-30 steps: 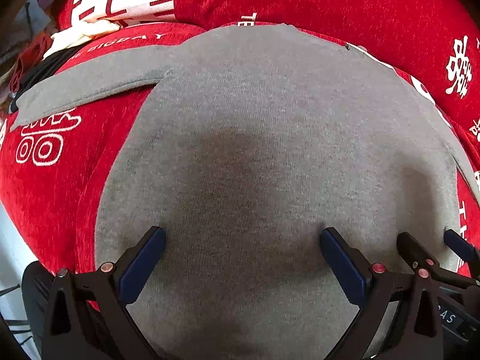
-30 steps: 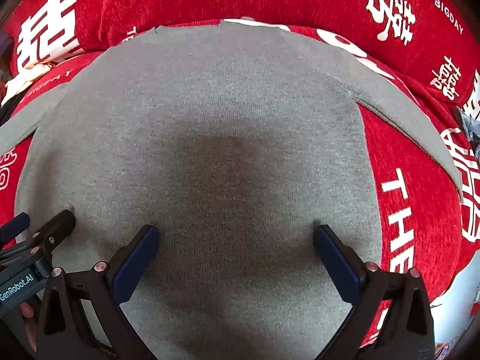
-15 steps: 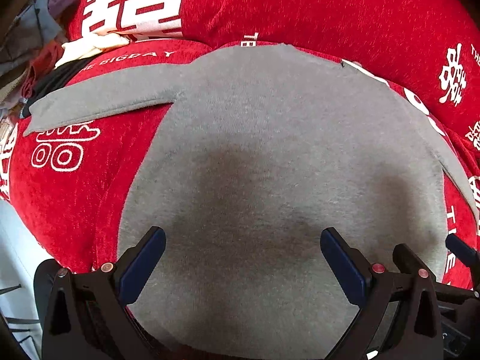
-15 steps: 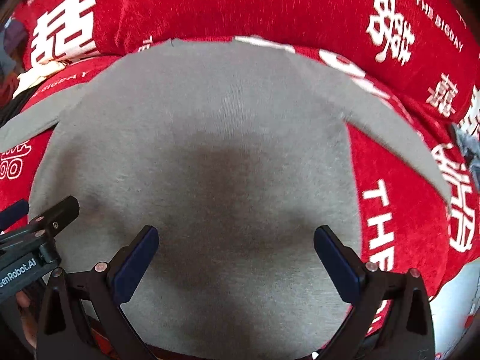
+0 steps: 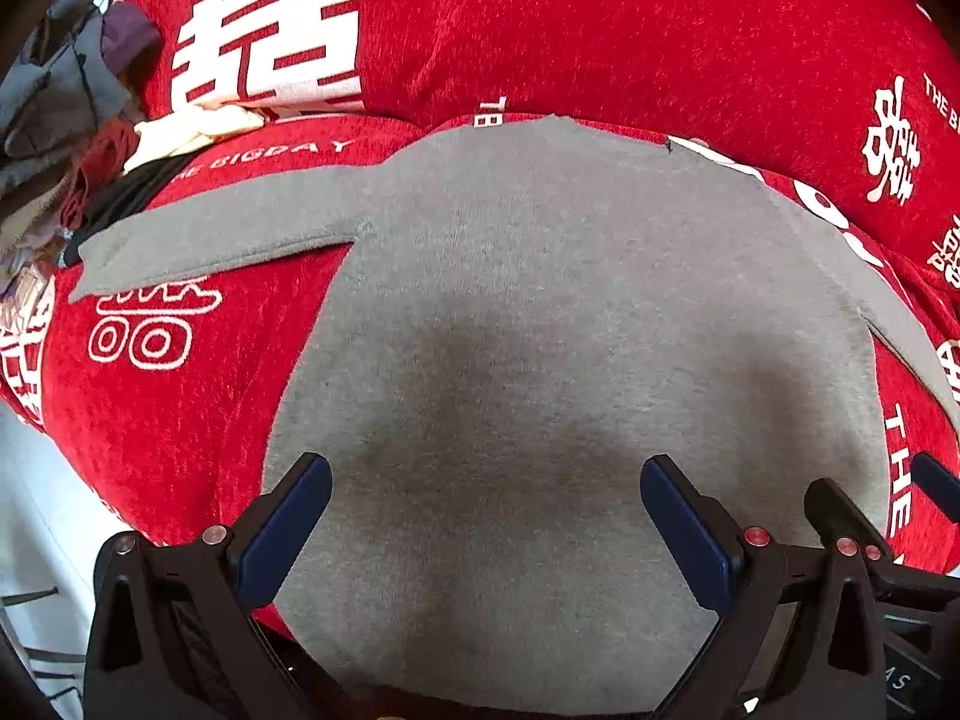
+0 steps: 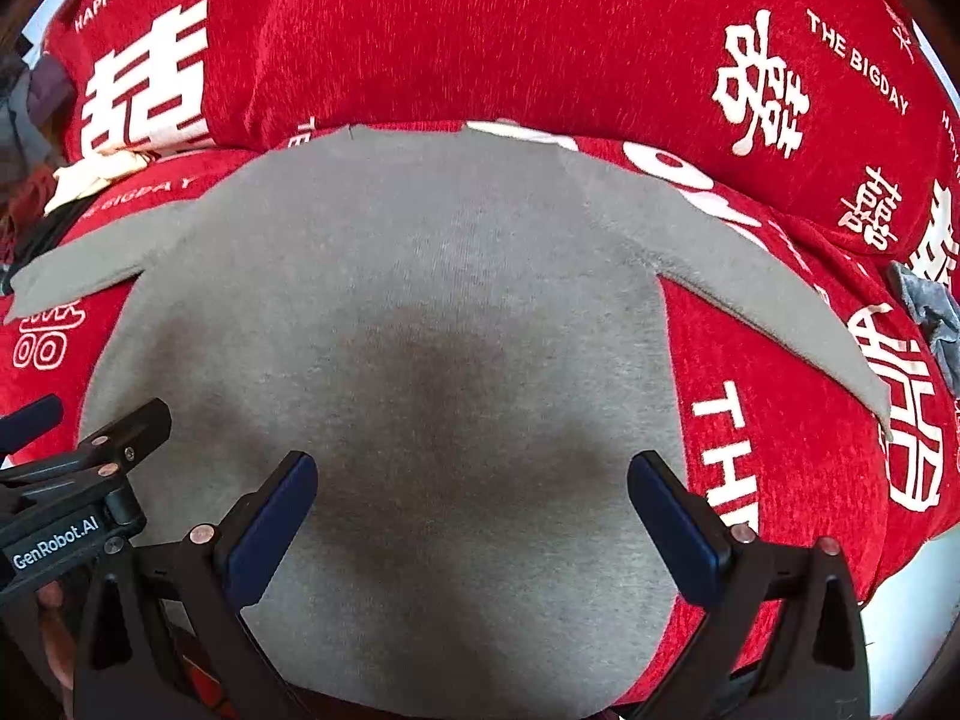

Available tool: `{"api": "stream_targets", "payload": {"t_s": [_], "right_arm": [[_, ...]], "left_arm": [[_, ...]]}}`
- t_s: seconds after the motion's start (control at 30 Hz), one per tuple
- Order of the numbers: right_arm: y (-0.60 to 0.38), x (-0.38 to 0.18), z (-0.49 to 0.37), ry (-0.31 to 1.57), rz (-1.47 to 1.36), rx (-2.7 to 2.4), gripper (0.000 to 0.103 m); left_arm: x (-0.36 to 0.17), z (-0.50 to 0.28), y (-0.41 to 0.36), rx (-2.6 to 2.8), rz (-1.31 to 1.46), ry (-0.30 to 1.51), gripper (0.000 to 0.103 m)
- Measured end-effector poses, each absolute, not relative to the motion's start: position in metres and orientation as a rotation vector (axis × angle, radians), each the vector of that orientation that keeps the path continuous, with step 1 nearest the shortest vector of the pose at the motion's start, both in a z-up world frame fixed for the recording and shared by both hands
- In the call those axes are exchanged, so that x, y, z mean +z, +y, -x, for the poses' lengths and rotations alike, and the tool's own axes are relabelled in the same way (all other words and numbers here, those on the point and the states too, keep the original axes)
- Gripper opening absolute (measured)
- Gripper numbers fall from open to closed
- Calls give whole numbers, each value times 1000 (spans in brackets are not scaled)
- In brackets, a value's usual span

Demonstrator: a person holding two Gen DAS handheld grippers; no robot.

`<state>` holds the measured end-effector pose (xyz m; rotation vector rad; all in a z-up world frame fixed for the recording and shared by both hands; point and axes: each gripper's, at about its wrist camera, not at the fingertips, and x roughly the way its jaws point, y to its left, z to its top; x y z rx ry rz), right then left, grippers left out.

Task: Fold small clothes
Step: 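Grasp the sweatshirt sleeve with the right gripper and lift it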

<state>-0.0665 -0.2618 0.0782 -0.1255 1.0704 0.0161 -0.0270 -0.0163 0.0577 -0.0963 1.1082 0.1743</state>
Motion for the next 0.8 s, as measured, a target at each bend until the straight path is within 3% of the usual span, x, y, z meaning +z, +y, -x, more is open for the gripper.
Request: {"api": "stream_targets", "payload": {"t_s": [0.4, 0.8], "right_arm": [[-308, 86, 60, 1017, 48, -41, 103], [-398, 91, 44, 994, -85, -161, 103]], "left_arm": [[70, 12, -38, 179, 30, 1081, 103], [76, -28, -119, 84, -84, 1079, 103]]}}
